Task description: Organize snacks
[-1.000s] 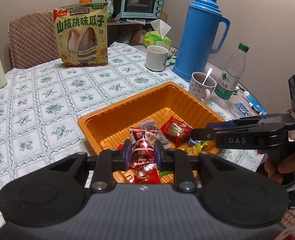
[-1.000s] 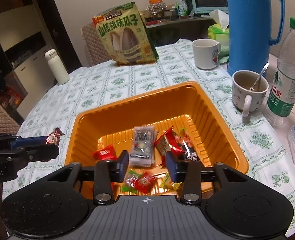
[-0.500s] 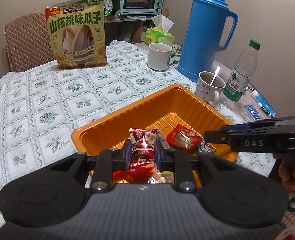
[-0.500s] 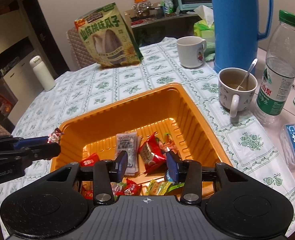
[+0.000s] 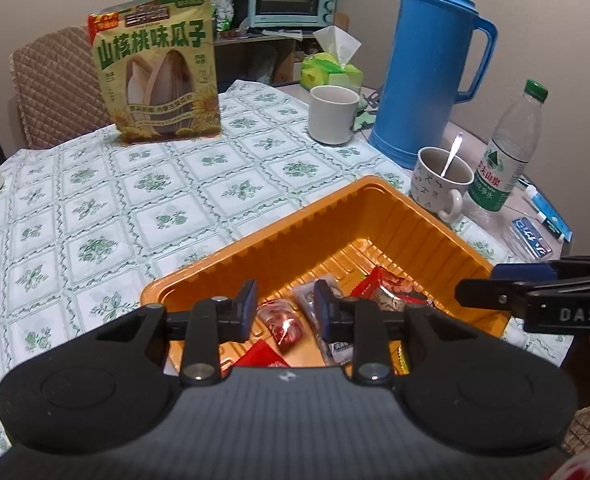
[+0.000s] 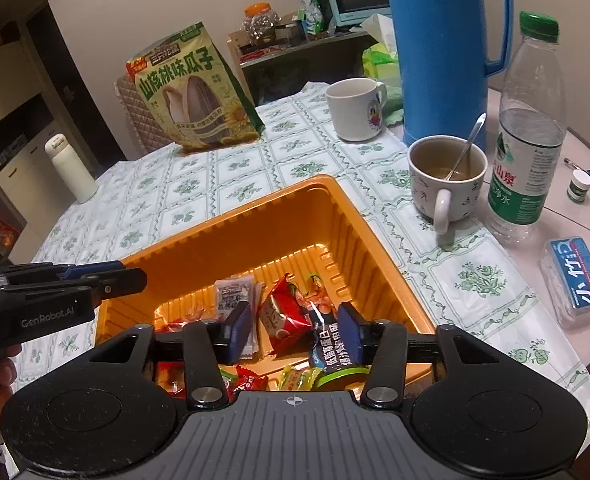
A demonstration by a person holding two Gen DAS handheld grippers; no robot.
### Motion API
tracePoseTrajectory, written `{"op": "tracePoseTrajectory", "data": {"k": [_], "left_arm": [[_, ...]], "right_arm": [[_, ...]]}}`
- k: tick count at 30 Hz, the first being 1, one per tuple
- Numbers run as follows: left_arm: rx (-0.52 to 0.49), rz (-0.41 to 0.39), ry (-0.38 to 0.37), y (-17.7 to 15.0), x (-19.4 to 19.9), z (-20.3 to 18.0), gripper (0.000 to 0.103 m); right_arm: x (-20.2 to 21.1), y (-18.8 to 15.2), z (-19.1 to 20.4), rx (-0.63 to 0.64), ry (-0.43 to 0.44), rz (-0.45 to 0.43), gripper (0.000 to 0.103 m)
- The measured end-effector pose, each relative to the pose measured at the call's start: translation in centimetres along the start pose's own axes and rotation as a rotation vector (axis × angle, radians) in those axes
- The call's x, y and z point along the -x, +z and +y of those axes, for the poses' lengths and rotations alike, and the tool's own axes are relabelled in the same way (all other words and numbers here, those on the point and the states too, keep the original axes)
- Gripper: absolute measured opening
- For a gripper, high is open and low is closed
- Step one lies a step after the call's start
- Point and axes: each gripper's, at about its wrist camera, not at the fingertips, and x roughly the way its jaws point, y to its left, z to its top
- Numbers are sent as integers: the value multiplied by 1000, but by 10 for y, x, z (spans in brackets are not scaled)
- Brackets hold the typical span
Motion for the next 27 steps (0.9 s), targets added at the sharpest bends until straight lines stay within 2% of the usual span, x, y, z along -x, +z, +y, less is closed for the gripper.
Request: {"op": "tracePoseTrajectory", "data": {"k": [5, 9, 12, 21, 27], "left_arm": [[44, 6, 19, -6, 16, 3, 36], [80, 15, 34, -13, 34, 0, 44], [102, 13, 53, -20, 51, -4, 51], [156, 13, 148, -53, 108, -18, 63], [197, 21, 189, -76, 141, -17, 70]], "right_arm": [[11, -3, 1, 12, 8, -29, 72], [19, -6, 4, 32, 35, -34, 76], [27, -9, 7, 43, 55, -31, 78], [56, -20, 17, 91, 126, -29, 81], [70, -32, 31, 134, 142, 19, 81]]}}
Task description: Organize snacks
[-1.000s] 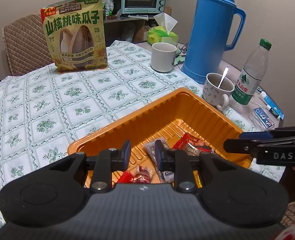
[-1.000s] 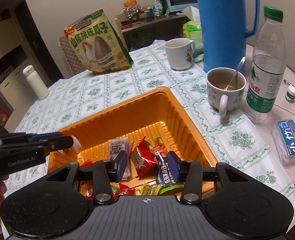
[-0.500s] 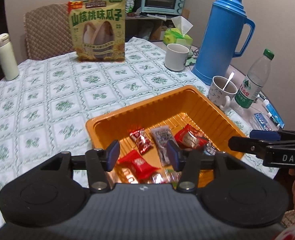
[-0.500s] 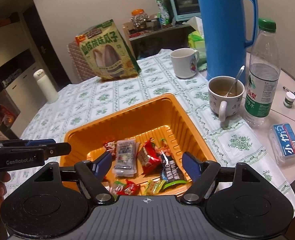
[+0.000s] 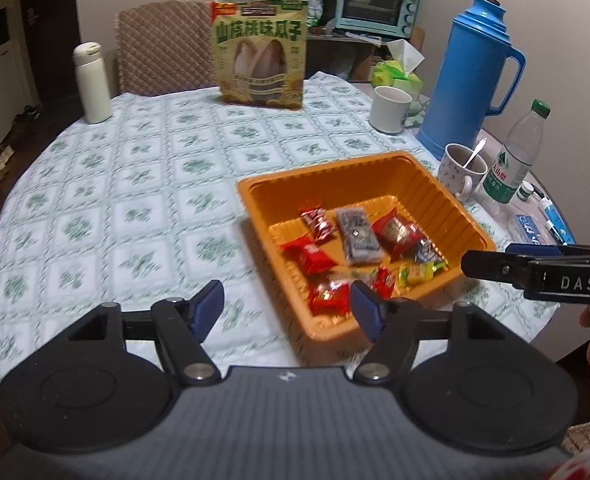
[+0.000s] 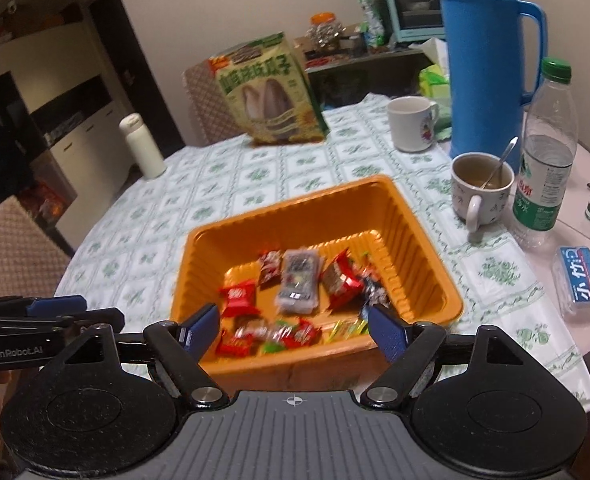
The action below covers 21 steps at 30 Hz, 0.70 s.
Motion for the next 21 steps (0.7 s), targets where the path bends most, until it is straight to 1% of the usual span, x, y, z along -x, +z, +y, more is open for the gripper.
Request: {"op": "tracePoseTrajectory", "data": {"k": [7, 13, 21], "left_arm": [[5, 13, 8, -21, 26, 22, 70], [-16, 34, 12, -39, 49, 45, 70], [-37, 73, -7, -65, 71, 76, 70]], "right_arm": [[14, -22, 30, -8, 10, 39, 81], [21, -44, 65, -29, -9, 72, 81], [26, -76, 110, -65, -31, 112, 81]]}}
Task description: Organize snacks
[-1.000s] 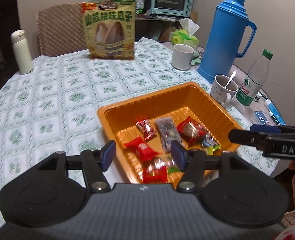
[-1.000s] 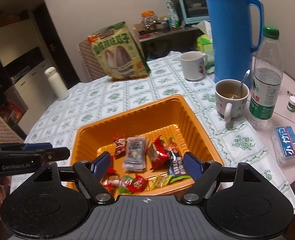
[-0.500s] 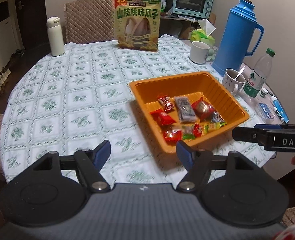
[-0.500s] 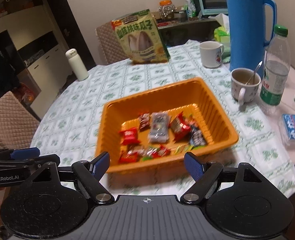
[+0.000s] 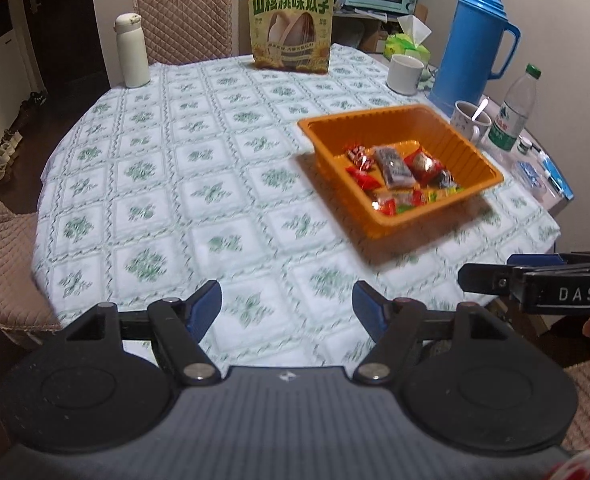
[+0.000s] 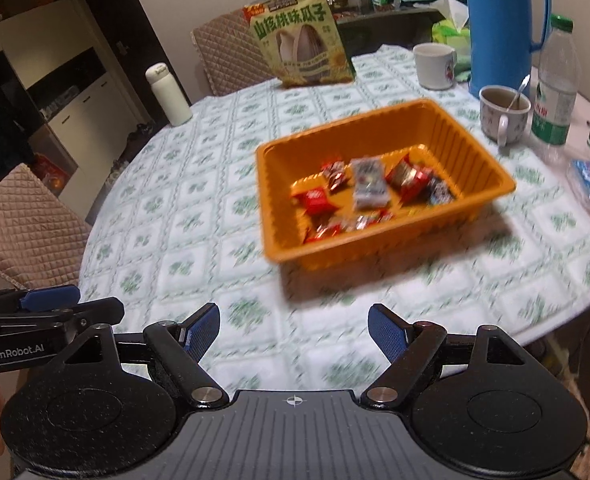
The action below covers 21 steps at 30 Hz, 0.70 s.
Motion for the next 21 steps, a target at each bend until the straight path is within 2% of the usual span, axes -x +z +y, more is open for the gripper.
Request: {"op": "tracePoseTrajectory", "data": {"k": [12, 21], "left_arm": [[-22, 15, -29, -28, 20, 29, 70], [-16, 10, -32, -36, 27, 43, 70]], "right_arm": [[2, -40, 52, 9, -22, 31, 81], [1, -49, 72, 27, -28, 33, 81]]}}
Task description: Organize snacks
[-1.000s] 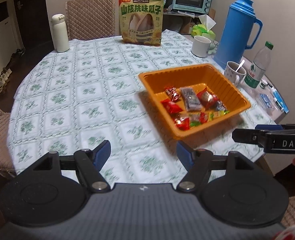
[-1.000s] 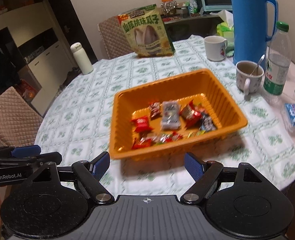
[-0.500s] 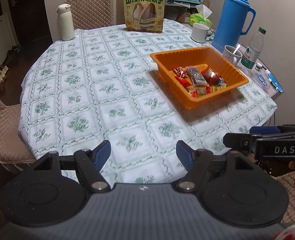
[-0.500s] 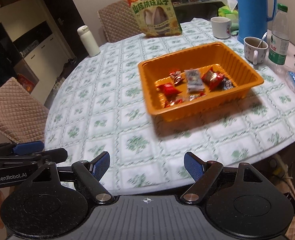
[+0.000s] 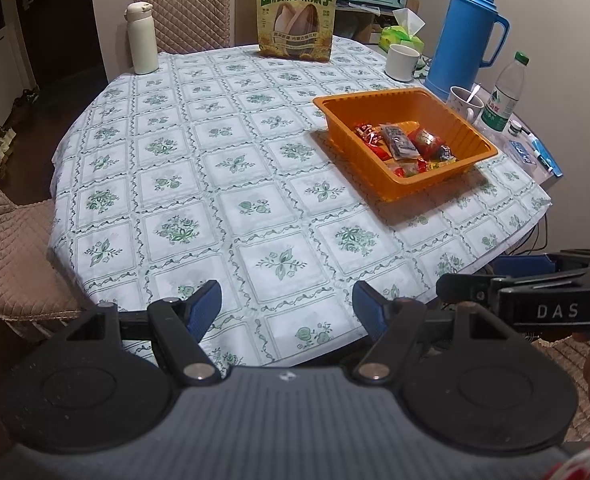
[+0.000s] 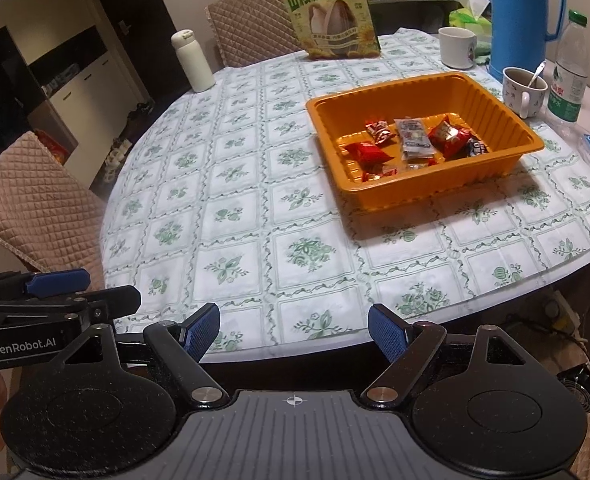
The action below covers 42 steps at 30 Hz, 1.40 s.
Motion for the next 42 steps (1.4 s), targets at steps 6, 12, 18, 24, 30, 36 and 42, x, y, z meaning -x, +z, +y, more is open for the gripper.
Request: {"op": "tracePoseTrajectory", "data": {"k": [6, 12, 18, 24, 30, 36, 42], "left_arm": [[8, -4, 3, -2, 3, 4, 70], [13, -5, 6, -2, 4, 5, 70], [13, -7, 7, -2, 5, 6, 70], [14, -9, 6, -1, 5, 7, 70], [14, -10, 6, 0, 5, 7, 70], [14, -11, 6, -1, 5, 7, 70], [14, -11, 6, -1, 6, 7, 70]], "right_arm": [[-2, 0, 7, 11, 2, -2, 81], [-3, 0, 11, 18, 8, -2, 81], [-4, 1, 12, 20, 9, -1, 81], [-4, 1, 12, 20, 9, -2, 81], [-4, 3, 14, 22, 7, -4, 81], [-4, 2, 14, 23, 7, -3, 81], [-5, 6, 18, 28, 8, -3, 81]]}}
